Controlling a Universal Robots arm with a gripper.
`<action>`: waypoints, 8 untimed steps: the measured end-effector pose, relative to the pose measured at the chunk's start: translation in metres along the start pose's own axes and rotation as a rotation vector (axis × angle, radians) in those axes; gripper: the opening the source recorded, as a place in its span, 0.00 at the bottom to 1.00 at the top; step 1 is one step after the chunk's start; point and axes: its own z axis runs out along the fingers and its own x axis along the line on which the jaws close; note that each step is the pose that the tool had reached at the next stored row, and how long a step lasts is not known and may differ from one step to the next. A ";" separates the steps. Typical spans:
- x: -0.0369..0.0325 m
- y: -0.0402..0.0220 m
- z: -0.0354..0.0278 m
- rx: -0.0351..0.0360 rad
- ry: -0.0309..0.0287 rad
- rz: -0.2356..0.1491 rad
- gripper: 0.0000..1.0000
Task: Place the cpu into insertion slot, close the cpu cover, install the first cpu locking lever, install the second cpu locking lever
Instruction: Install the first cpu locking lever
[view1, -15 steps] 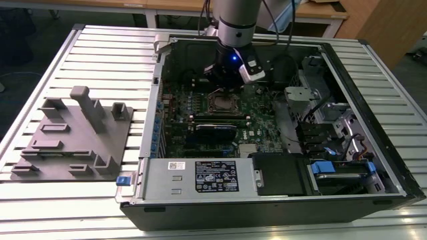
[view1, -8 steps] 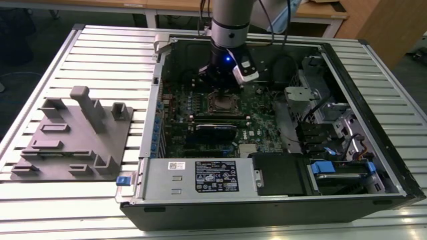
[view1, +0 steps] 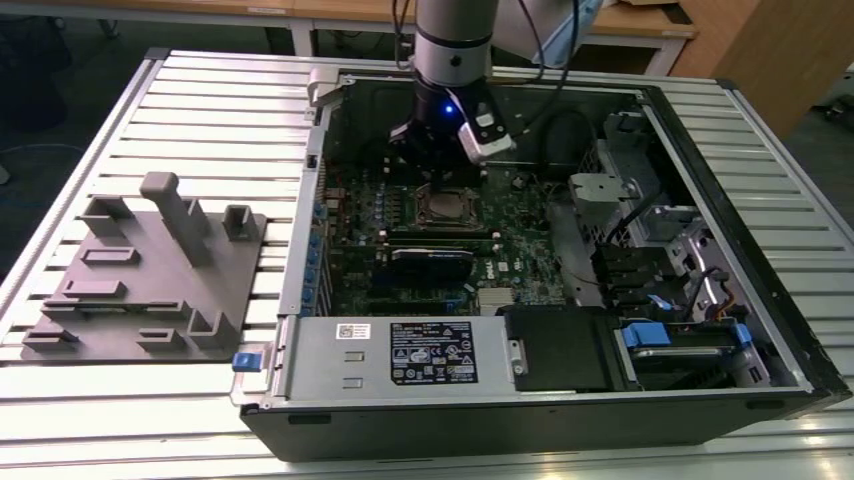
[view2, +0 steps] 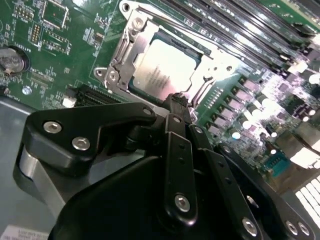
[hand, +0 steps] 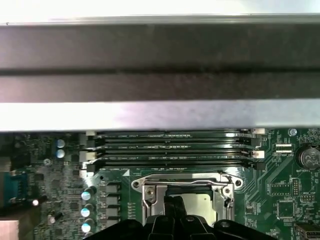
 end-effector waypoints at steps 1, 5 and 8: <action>0.0011 0.0000 -0.0009 -0.0010 -0.0002 0.000 0.10; 0.0031 0.0002 -0.0014 -0.0019 -0.0010 0.000 0.10; 0.0037 0.0019 -0.0014 -0.0018 -0.0010 0.000 0.10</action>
